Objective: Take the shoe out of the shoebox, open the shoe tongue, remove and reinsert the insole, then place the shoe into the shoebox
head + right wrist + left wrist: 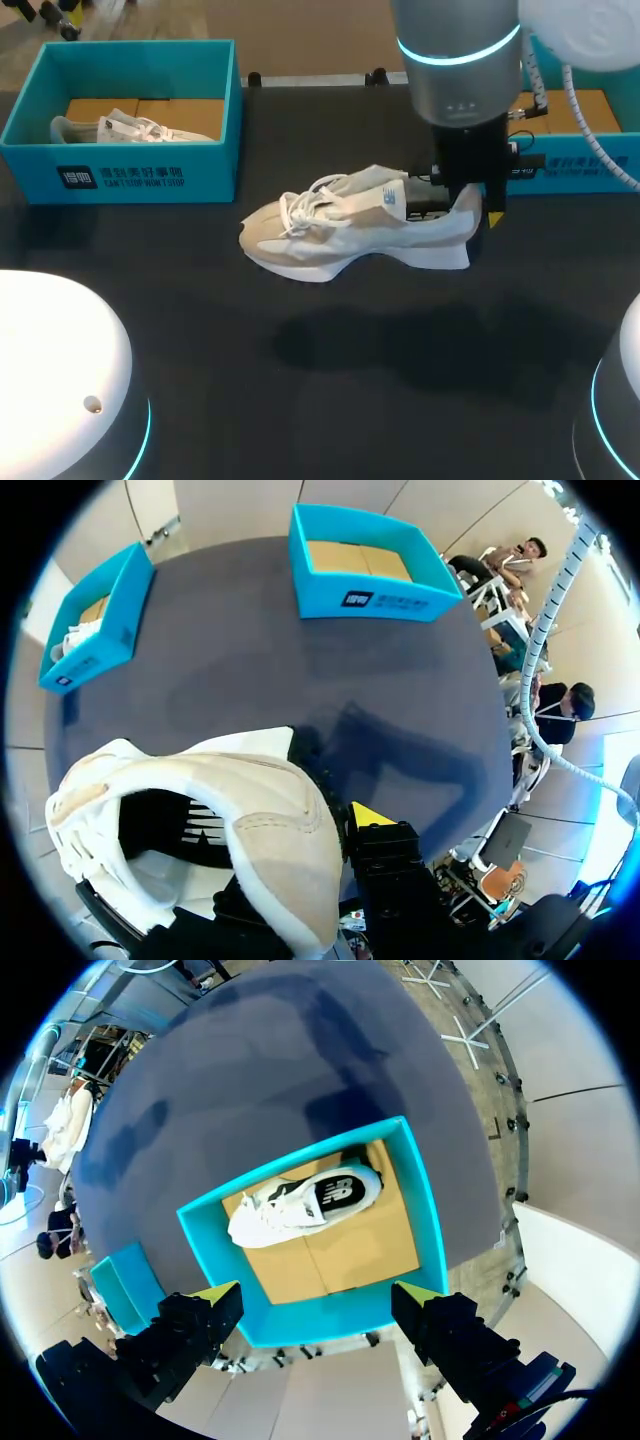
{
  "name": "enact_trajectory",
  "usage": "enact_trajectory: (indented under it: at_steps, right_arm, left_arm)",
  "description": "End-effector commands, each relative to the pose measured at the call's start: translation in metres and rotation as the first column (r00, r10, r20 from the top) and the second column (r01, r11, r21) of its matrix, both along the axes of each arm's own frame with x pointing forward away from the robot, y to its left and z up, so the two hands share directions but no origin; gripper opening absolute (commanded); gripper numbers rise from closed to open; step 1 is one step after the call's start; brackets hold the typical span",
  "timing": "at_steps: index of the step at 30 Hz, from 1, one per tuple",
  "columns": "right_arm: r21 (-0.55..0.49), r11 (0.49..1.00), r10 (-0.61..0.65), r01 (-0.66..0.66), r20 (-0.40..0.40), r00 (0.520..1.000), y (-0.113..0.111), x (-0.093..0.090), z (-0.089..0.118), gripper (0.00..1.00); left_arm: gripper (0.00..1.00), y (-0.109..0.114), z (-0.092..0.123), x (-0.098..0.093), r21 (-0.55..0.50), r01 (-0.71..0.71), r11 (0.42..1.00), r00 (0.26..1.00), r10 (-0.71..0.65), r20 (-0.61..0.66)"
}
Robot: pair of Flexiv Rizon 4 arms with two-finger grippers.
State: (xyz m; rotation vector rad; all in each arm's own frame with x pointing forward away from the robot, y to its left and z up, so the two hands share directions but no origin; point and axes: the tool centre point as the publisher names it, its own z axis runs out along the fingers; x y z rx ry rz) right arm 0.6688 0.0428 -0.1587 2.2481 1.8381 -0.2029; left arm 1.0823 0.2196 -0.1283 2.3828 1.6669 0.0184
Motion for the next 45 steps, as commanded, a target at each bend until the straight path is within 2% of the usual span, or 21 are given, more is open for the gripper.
enact_trajectory:
  at_steps: [1, 8, 13, 15, 27, 29, 31, 34, 36, 40, 45]
  right_arm:
    - [0.002, 1.0, 0.0, 0.0, 0.0, 1.0, 0.0, 0.0, 0.001, 0.0]
    - [0.002, 1.0, 0.0, 0.0, 0.0, 1.0, 0.0, 0.0, 0.001, 0.0]
    - [0.025, 1.0, -0.018, 0.017, 0.039, 0.999, -0.006, 0.0, -0.017, 0.0]
    - [0.036, 0.999, -0.01, 0.008, 0.064, 0.998, -0.007, 0.002, -0.025, 0.0]
    - [0.043, 0.998, 0.049, -0.052, 0.057, 0.997, -0.01, 0.02, -0.089, 0.0]
    - [0.078, 0.996, 0.034, -0.04, 0.076, 0.997, -0.012, 0.023, -0.098, 0.0]
    - [0.043, 0.998, 0.034, -0.037, 0.074, 0.997, -0.013, 0.025, -0.109, 0.0]
    - [0.052, 0.998, 0.039, -0.043, 0.082, 0.996, -0.014, 0.029, -0.125, 0.0]
    - [-0.002, 0.998, 0.056, -0.057, 0.093, 0.994, -0.014, 0.031, -0.136, 0.0]
    - [-0.041, 0.996, 0.079, -0.075, 0.121, 0.99, -0.017, 0.035, -0.15, 0.0]
    - [-0.038, 0.995, 0.101, -0.097, 0.102, 0.99, -0.021, 0.04, -0.17, 0.0]
  left_arm:
    - [1.0, 0.0, 0.0, -0.001, 0.002, 0.0, 1.0, 1.0, 0.0, 0.002]
    - [1.0, 0.0, 0.0, -0.001, 0.002, 0.0, 1.0, 1.0, 0.0, 0.002]
    - [1.0, 0.0, 0.0, -0.001, 0.002, 0.0, 1.0, 1.0, 0.0, 0.002]
    - [1.0, 0.0, 0.0, -0.001, 0.002, 0.0, 1.0, 1.0, 0.0, 0.002]
    - [1.0, 0.0, 0.0, -0.001, 0.002, 0.0, 1.0, 1.0, 0.0, 0.002]
    - [1.0, 0.0, 0.0, -0.001, 0.002, 0.0, 1.0, 1.0, 0.0, 0.002]
    - [1.0, 0.0, 0.0, -0.001, 0.002, 0.0, 1.0, 1.0, 0.0, 0.002]
    - [1.0, 0.0, 0.0, -0.001, 0.002, 0.0, 1.0, 1.0, 0.0, 0.002]
    - [1.0, 0.0, 0.0, -0.001, 0.002, 0.0, 1.0, 1.0, 0.0, 0.002]
    - [1.0, 0.0, 0.0, -0.001, 0.002, 0.0, 1.0, 1.0, 0.0, 0.002]
    - [1.0, 0.0, 0.0, -0.001, 0.002, 0.0, 1.0, 1.0, 0.0, 0.002]
